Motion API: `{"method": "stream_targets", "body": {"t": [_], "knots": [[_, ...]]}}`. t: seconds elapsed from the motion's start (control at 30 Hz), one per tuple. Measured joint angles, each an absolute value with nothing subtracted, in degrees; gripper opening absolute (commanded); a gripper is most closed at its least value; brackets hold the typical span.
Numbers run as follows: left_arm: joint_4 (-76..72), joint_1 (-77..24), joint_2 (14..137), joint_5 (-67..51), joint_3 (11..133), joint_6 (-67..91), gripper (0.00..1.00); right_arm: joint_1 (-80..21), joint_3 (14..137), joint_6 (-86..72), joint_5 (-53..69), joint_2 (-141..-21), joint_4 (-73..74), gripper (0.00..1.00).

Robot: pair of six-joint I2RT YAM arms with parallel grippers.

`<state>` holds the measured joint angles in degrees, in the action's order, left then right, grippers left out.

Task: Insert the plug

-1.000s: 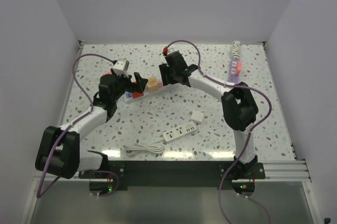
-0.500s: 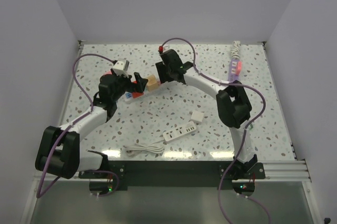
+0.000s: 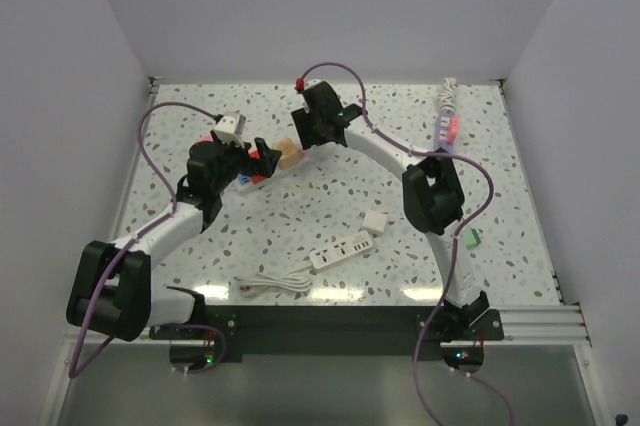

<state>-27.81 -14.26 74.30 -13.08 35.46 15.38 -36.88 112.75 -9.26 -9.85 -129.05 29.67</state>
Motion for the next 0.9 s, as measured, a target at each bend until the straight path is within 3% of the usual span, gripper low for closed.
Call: {"method": "stream_targets", "body": {"t": [0.33, 0.63, 0.9], "knots": [[-27.8, -14.3, 74.2, -13.3, 35.5, 15.4, 1.0, -36.2, 117.7, -7.8, -9.0, -132.8, 29.8, 0.0], [-27.8, -14.3, 74.2, -13.3, 35.5, 15.4, 1.0, -36.4, 100.8, -8.7, -9.7, -124.9, 16.4, 0.0], [-27.8, -14.3, 74.2, -13.3, 35.5, 15.4, 1.0, -36.6, 97.0, -9.0, -10.9, -123.7, 12.0, 0.0]]}}
